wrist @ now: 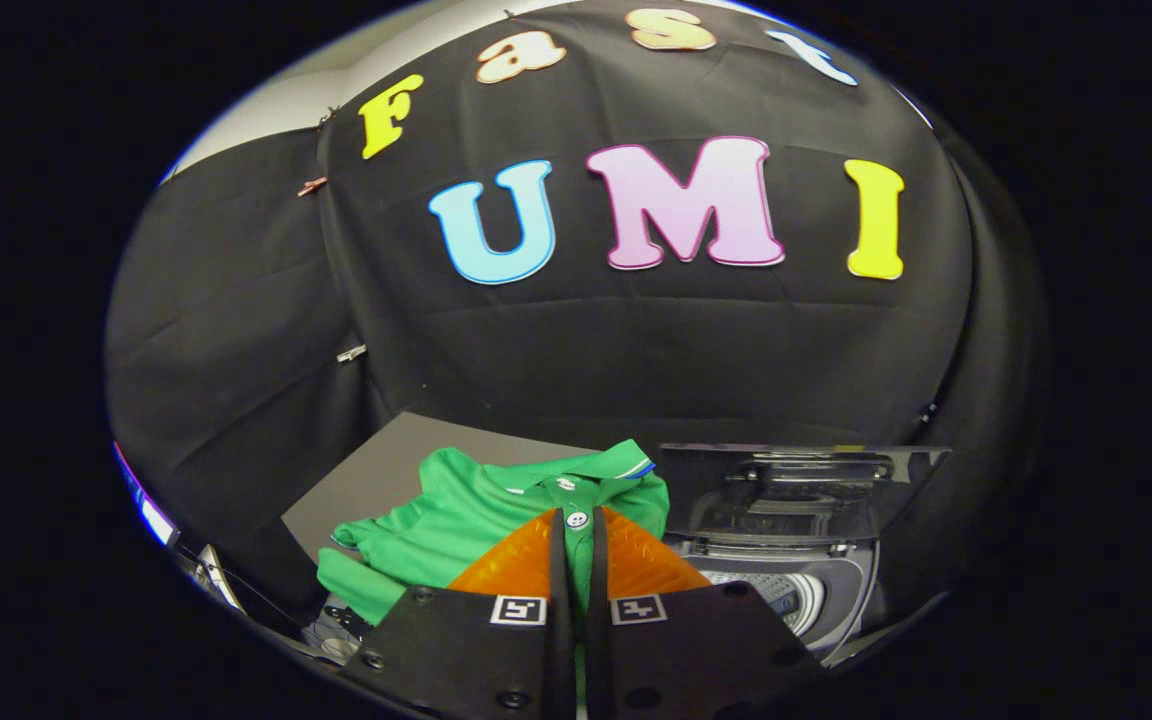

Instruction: Put the clothes into the washing machine and then close the washing machine lid.

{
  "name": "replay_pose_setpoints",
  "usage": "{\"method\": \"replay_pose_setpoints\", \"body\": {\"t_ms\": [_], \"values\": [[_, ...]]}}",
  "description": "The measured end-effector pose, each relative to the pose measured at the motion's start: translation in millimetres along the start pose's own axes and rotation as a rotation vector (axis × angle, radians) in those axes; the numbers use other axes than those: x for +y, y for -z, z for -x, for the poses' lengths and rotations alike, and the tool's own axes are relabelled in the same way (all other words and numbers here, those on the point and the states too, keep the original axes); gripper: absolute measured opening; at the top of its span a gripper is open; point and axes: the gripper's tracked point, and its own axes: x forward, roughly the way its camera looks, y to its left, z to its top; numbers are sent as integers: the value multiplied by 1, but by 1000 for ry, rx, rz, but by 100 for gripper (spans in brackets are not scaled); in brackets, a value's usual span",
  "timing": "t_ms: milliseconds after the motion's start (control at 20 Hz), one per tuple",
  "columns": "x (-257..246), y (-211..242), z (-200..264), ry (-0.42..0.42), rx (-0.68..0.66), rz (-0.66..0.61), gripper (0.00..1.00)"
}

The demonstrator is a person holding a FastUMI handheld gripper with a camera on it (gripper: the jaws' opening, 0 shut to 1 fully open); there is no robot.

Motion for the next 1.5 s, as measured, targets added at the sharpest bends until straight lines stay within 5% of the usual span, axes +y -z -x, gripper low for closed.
{"method": "replay_pose_setpoints", "body": {"t_ms": [200,700,1300,1500], "values": [[-60,4,10,-7,29,-84,9],[-136,19,9,-20,89,-10,9],[-207,66,-29,157,149,-159,9],[-222,103,-44,247,179,-118,9]]}}
